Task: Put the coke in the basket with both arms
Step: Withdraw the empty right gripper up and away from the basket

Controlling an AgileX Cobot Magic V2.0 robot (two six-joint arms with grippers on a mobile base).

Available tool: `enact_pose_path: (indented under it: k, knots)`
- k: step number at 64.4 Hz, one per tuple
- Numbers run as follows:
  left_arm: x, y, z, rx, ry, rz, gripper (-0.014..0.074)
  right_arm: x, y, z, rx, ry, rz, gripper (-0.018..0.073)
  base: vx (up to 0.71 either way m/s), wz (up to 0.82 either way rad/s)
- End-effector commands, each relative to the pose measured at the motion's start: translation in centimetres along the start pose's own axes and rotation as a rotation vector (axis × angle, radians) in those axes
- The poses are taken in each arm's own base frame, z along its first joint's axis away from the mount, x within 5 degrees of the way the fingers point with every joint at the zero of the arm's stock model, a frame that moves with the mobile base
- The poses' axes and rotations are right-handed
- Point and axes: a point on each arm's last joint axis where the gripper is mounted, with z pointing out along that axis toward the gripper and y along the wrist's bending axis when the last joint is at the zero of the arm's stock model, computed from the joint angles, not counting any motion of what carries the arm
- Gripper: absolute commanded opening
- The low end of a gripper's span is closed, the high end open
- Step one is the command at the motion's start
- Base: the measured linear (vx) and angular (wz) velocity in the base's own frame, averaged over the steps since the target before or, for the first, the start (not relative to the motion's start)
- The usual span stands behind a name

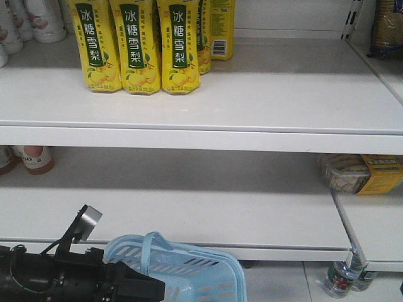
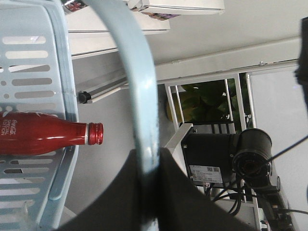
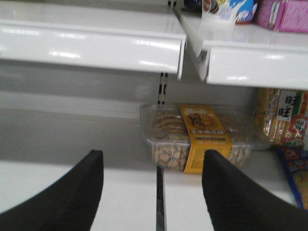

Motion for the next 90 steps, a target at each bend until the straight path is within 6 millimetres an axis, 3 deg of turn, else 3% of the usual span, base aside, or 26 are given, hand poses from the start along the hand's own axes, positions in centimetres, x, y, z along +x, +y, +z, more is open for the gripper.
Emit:
enact_pose_path:
  k: [1,17,23,27,39,90]
  knots:
    - [-0.6,-2.5,-0.4,0.174,-0.044,0.003,-0.0006,-1.5,0.1,-0.1,-0.018,-0.126,-0.012,0.0434,0.00,0.00]
    - [-0.6,-2.5,-0.4,0.174,-0.044,0.003,-0.0006,-2.4,0.4,-0.2,-0.045,-0.238,-0.004,0.0429,0.00,0.00]
    - [-0.6,-2.5,-0.4,0.174,-0.044,0.003,-0.0006,-2.6,0.4,-0.3,-0.047,-0.258,-0.014,0.0387,0.00,0.00]
    - [-0.6,-2.5,-0.4,0.174,-0.044,0.003,-0.0006,-2.7,0.4,-0.3,-0.049,-0.267,-0.014,0.0328,0.00,0.00]
    - [-0.6,-2.5,-0.4,0.174,-0.044,0.003,-0.0006,-2.6,0.4,-0.3,-0.047,-0.253,-0.009,-0.0018,0.00,0.00]
    - [-0.7,-2.4,-0.4,0.167,-0.047,-0.001,-0.0006,-2.4,0.4,-0.2,-0.042,-0.231,-0.010,-0.0010,0.00,0.00]
